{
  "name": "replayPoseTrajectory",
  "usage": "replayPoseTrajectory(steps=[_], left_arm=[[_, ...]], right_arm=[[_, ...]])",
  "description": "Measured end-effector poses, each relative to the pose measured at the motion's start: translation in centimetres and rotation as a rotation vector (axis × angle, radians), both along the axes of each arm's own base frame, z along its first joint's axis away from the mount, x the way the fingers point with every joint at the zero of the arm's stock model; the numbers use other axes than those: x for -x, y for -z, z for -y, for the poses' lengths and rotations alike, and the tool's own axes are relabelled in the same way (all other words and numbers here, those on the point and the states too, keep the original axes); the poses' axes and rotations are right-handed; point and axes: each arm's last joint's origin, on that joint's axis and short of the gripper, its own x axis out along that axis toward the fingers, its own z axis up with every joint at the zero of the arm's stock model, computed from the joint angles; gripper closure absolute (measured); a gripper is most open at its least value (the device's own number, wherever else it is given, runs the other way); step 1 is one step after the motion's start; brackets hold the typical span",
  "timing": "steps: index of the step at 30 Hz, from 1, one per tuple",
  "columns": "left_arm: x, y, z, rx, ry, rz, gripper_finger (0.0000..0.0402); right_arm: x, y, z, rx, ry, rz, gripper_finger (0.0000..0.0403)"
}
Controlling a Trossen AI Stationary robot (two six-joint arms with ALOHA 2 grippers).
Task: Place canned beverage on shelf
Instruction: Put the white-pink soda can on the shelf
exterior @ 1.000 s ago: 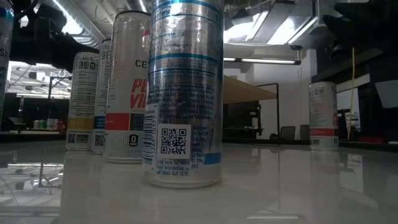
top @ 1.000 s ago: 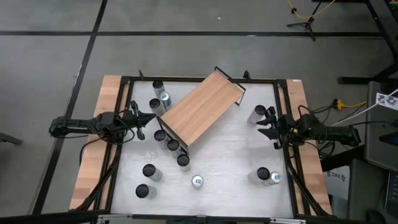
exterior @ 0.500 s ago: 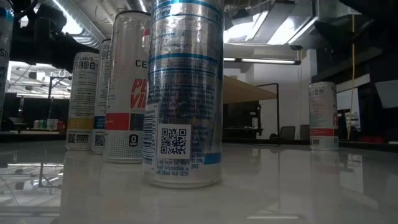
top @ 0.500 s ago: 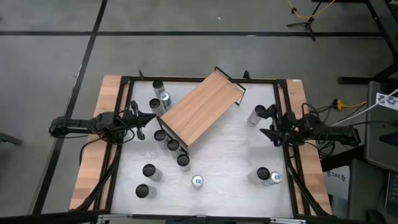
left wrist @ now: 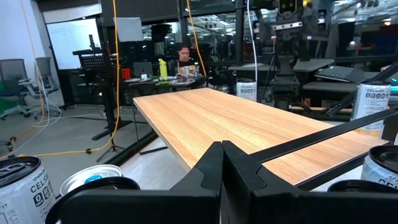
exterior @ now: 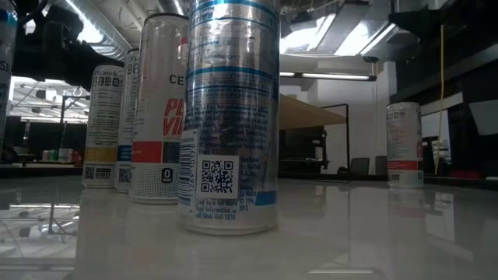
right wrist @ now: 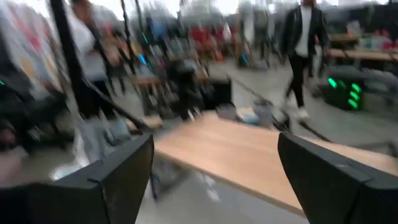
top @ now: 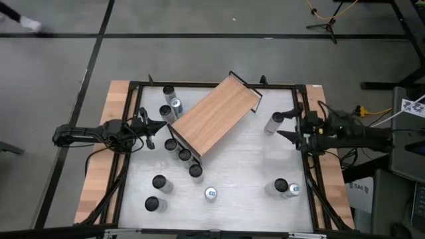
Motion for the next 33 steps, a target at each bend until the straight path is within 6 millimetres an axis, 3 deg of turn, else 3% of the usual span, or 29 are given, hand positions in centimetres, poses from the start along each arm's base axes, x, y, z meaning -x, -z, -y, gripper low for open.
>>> replayPoseTrajectory(steps=[8,15,23,29,33], left_arm=[[0.0,0.0,0.0,0.0,0.001,0.0,0.0401],[0.0,0.0,0.0,0.0,0.001,0.0,0.0401],[0.0,0.0,0.0,0.0,0.001,0.0,0.0401],[0.0,0.0,0.0,0.0,0.001,0.0,0.0401],[0.0,0.0,0.0,0.0,0.001,0.0,0.0401]], right_arm=[[-1.6,-4.8,0.3,0.072,0.095,-0.321,0.0063],[-3.5,-7.1,0.5,0.187,0.122,-0.598,0.0063],[-4.7,-7.4,1.0,0.323,0.093,-0.848,0.0063],[-5.0,-6.6,3.1,0.379,0.111,-0.993,0.0063],[-5.0,-6.1,4.5,0.398,0.001,-1.043,0.0063]])
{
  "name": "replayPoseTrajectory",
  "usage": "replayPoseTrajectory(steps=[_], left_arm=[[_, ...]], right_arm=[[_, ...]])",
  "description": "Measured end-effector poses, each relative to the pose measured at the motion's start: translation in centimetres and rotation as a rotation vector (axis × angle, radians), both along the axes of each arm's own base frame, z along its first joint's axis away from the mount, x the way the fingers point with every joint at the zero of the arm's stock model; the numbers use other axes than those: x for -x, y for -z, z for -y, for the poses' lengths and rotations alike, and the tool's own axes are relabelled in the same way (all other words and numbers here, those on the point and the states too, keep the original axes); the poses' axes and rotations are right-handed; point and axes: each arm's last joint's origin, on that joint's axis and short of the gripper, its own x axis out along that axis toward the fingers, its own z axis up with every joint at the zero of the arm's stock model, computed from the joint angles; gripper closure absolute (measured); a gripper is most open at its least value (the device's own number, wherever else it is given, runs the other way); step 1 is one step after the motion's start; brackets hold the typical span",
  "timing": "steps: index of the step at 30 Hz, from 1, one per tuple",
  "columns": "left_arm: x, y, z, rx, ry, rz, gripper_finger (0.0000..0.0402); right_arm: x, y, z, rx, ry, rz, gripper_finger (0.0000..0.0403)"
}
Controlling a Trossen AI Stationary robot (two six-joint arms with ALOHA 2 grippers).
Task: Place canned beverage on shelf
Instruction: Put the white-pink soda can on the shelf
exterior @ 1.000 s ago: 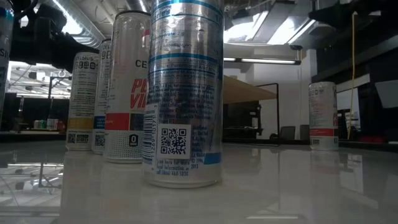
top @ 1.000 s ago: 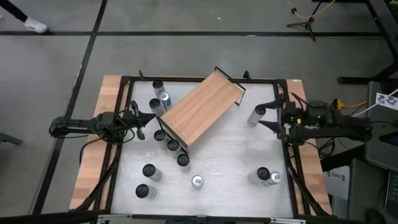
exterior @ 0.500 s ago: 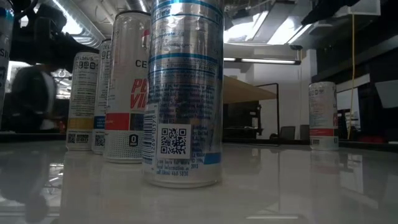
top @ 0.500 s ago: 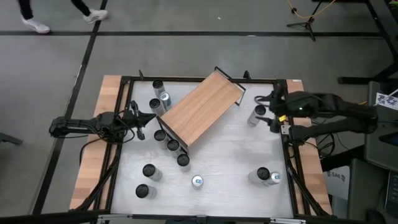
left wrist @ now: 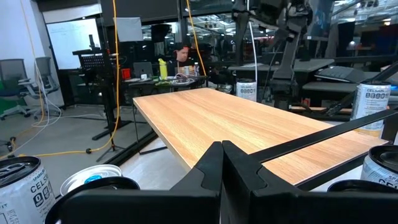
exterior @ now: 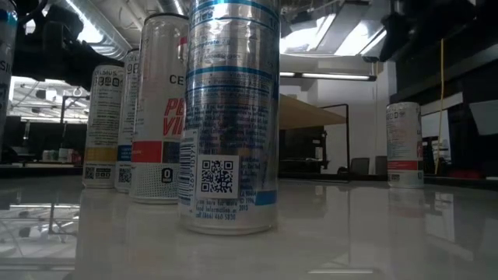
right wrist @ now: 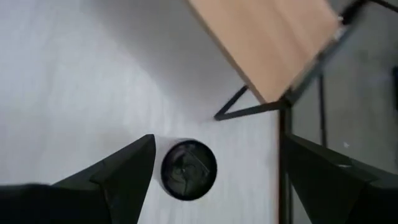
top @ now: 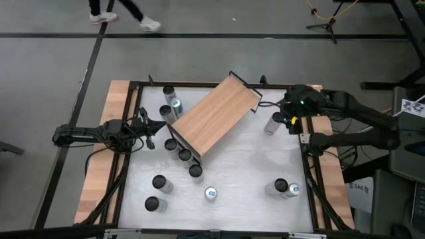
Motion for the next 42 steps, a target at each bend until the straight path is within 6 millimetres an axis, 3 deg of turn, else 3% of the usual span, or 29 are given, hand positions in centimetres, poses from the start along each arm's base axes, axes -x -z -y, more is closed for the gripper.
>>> replayPoseTrajectory(steps=[7,14,30,42], left_arm=[[0.0,0.0,0.0,0.0,0.0,0.0,0.0401],[0.0,0.0,0.0,0.0,0.0,0.0,0.0401],[0.0,0.0,0.0,0.0,0.0,0.0,0.0401],[0.0,0.0,0.0,0.001,0.0,0.0,0.0401]], right_arm=[[-0.4,0.7,2.2,-0.06,-0.05,-0.039,0.0063],[-0.9,2.5,3.7,-0.16,-0.07,-0.198,0.0063],[-3.8,5.6,5.4,-0.234,-0.127,-0.387,0.0063],[-3.8,6.3,5.6,-0.236,-0.105,-0.489,0.0063]])
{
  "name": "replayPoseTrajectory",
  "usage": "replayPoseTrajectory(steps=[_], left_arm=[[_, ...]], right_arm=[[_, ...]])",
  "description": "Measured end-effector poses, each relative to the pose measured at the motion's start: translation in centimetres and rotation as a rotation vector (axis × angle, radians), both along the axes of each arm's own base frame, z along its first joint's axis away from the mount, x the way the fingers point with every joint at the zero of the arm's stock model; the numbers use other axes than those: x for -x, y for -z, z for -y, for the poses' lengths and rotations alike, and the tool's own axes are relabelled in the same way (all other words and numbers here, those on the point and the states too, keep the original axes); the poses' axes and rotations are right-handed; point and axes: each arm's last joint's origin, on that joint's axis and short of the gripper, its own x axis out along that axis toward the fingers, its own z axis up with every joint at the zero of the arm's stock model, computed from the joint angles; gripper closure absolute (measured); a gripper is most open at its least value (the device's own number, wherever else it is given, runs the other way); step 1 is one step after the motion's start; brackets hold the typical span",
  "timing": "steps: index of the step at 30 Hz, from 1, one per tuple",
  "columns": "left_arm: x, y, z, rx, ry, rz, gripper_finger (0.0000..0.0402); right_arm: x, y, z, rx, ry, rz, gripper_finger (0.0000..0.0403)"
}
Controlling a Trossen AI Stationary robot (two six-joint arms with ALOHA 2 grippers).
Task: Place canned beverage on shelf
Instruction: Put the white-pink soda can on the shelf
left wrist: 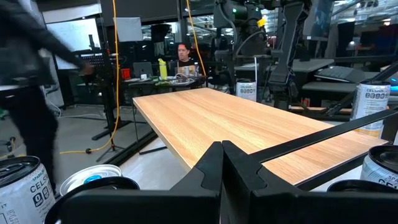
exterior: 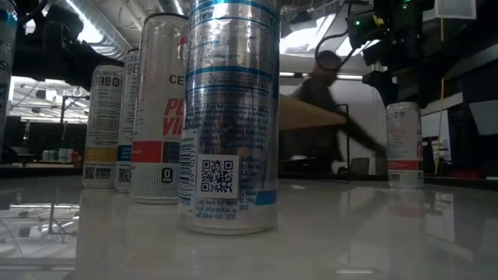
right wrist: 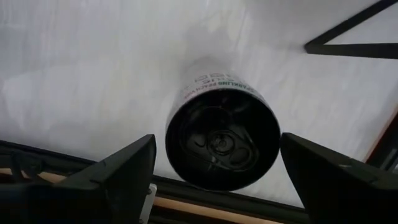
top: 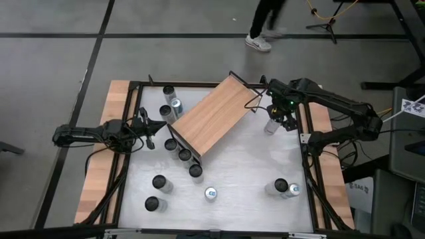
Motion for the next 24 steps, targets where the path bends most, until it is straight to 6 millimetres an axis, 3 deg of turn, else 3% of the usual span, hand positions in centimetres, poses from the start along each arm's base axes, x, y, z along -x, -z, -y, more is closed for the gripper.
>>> replayPoseTrajectory(steps=[24], left_arm=[[0.0,0.0,0.0,0.0,0.0,0.0,0.0401]], right_arm=[[-0.11,-0.01,0.06,0.005,0.011,0.012,0.0063]])
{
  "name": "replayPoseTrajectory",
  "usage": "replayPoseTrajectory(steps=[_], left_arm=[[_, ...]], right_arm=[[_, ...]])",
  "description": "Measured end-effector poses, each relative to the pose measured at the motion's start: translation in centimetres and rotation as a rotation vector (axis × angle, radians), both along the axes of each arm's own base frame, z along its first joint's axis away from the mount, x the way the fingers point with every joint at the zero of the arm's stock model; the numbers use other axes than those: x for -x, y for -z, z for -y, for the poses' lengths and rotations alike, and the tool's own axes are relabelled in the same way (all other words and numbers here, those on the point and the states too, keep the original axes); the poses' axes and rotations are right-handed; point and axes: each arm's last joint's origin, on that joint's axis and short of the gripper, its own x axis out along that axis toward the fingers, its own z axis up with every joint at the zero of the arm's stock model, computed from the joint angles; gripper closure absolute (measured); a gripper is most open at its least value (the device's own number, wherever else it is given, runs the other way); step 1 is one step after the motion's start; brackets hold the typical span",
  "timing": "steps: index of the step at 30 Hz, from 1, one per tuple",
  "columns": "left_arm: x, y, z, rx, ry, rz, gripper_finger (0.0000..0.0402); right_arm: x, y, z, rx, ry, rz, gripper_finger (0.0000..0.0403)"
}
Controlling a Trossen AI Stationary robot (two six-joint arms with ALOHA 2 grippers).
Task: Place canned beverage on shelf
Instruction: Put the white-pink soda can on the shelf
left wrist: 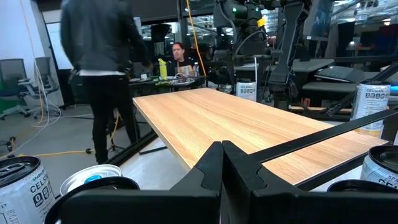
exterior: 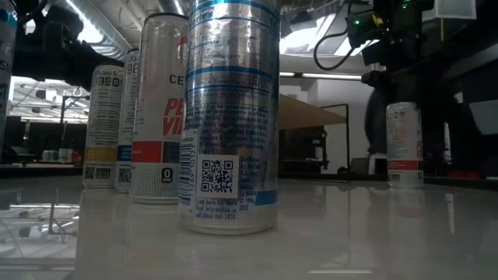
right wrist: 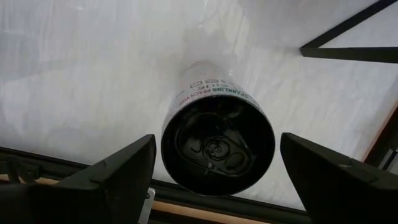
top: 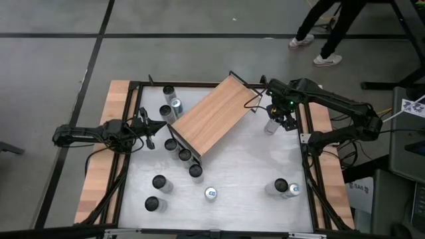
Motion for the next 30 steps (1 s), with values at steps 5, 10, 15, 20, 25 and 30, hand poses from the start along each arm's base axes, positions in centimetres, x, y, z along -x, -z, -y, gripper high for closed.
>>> replayPoseTrajectory(steps=[5,10,15,20,25,30], left_arm=[[0.0,0.0,0.0,0.0,0.0,0.0,0.0401],[0.0,0.0,0.0,0.0,0.0,0.0,0.0401],[0.0,0.0,0.0,0.0,0.0,0.0,0.0401],[0.0,0.0,0.0,0.0,0.0,0.0,0.0401],[0.0,0.0,0.0,0.0,0.0,0.0,0.0401],[0.0,0.0,0.0,0.0,0.0,0.0,0.0401]], right_arm=[[0.0,0.0,0.0,-0.001,0.0,0.0,0.0063],[-0.1,0.0,0.0,0.004,0.0,0.007,0.0063],[-0.1,0.0,0.0,0.003,0.0,0.005,0.0063],[0.2,0.9,-0.1,-0.014,0.0,-0.022,0.0063],[0.1,1.8,-0.1,-0.01,-0.001,-0.017,0.0063],[-0.1,2.1,0.0,-0.002,-0.001,-0.003,0.0063]])
